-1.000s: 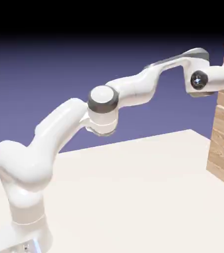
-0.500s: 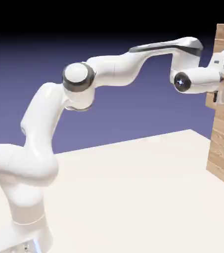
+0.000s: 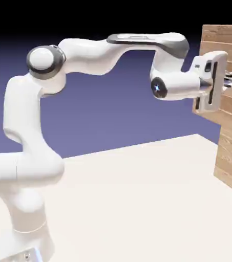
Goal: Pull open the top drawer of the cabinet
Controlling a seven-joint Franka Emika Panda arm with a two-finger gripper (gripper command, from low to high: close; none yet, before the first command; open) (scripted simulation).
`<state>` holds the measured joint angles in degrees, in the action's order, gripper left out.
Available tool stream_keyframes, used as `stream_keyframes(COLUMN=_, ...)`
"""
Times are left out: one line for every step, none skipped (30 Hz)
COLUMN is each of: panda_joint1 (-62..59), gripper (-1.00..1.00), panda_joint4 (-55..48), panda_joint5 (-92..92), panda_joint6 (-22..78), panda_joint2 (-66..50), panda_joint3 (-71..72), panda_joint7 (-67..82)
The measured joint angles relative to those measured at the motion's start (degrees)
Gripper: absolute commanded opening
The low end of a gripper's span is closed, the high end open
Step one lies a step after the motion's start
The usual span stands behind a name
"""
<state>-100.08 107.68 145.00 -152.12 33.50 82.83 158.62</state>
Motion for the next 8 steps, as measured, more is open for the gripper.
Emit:
stream_keyframes(panda_joint1=2.08, gripper=-1.00, panda_joint4=1.43, panda_joint5=-0.03, panda_joint6=0.28, panda_joint2=-0.04, panda_joint3=-1.87, panda_joint7=0.24)
stream_keyframes(panda_joint1=4.15, gripper=-1.00, panda_joint4=2.86, panda_joint5=-0.08, panda_joint6=0.60, panda_joint2=0.05, panda_joint3=-3.79, panda_joint7=0.37)
stream_keyframes(panda_joint1=6.23, gripper=-1.00, panda_joint4=4.31, panda_joint5=-0.18, panda_joint6=0.94, panda_joint2=0.21, panda_joint3=-5.72, panda_joint7=0.41)
stream_keyframes(panda_joint1=8.30, gripper=-1.00, panda_joint4=5.82, panda_joint5=-0.29, panda_joint6=1.32, panda_joint2=0.56, panda_joint3=-7.71, panda_joint7=0.35)
stream_keyframes(panda_joint1=10.35, gripper=1.00, panda_joint4=7.32, panda_joint5=-0.40, panda_joint6=1.73, panda_joint2=1.02, panda_joint3=-9.67, panda_joint7=0.25)
stream_keyframes(panda_joint1=10.34, gripper=1.00, panda_joint4=7.33, panda_joint5=-0.34, panda_joint6=1.75, panda_joint2=1.02, panda_joint3=-9.68, panda_joint7=0.28)
stream_keyframes(panda_joint1=10.34, gripper=1.00, panda_joint4=7.33, panda_joint5=-0.34, panda_joint6=1.75, panda_joint2=1.02, panda_joint3=-9.68, panda_joint7=0.28)
stream_keyframes(panda_joint1=12.41, gripper=1.00, panda_joint4=8.83, panda_joint5=-0.60, panda_joint6=2.03, panda_joint2=1.46, panda_joint3=-11.62, panda_joint7=0.20)
